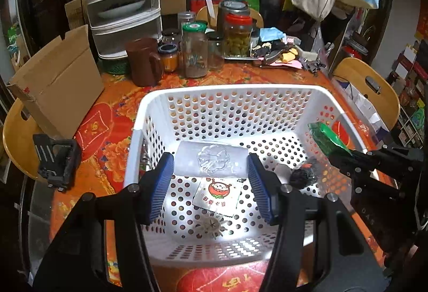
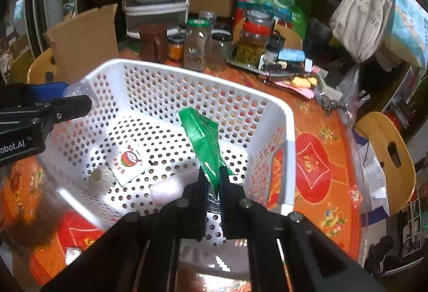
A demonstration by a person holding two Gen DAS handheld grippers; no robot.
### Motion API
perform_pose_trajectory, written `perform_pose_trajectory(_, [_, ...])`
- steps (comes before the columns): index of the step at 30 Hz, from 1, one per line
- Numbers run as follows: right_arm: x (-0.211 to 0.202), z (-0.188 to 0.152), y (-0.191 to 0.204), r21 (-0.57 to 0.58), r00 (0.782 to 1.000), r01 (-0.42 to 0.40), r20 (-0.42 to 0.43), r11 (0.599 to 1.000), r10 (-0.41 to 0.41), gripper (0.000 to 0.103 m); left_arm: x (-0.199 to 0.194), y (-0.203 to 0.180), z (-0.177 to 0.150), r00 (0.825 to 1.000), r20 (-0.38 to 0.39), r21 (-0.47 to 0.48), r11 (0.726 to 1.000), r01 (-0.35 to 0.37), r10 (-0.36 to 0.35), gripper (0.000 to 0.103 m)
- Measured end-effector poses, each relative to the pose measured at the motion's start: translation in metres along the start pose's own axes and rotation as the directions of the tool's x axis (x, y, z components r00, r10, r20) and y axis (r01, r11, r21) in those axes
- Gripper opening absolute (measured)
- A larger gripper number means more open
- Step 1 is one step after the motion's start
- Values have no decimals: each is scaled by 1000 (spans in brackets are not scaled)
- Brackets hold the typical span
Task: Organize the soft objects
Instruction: 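Carry the green packet over the basket and open the right tool to drop it, then move both tools back to the clear bag and white cloth on the table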
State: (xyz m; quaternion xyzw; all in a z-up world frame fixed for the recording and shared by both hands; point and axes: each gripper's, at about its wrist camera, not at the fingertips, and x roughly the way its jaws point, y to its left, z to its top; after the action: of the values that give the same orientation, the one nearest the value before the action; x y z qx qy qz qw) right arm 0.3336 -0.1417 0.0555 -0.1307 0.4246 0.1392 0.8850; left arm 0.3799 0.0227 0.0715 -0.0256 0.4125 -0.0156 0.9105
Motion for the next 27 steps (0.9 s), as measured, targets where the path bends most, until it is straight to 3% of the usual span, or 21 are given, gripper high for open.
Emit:
perform_pose_trajectory(6, [20, 0, -1, -15, 999, 17, -41, 1000, -18, 6, 21, -4, -4, 1000, -23, 8, 1000, -6, 6, 54])
perform_pose_trajectory(24, [29, 2, 5, -50, 998, 27, -47, 998, -30, 6, 43, -5, -10, 999, -43, 23, 1000, -7, 8, 55])
perform_pose_trajectory(26, [28, 3, 3, -42, 999, 14, -39, 999, -16, 6, 45, -4, -10, 999, -50, 19, 1000, 2, -1, 66])
perform_pose_trajectory(27, [28, 3, 1, -31, 999, 4, -35, 1000, -5, 6, 46, -4, -10, 999, -52, 15, 1000, 9, -8, 84])
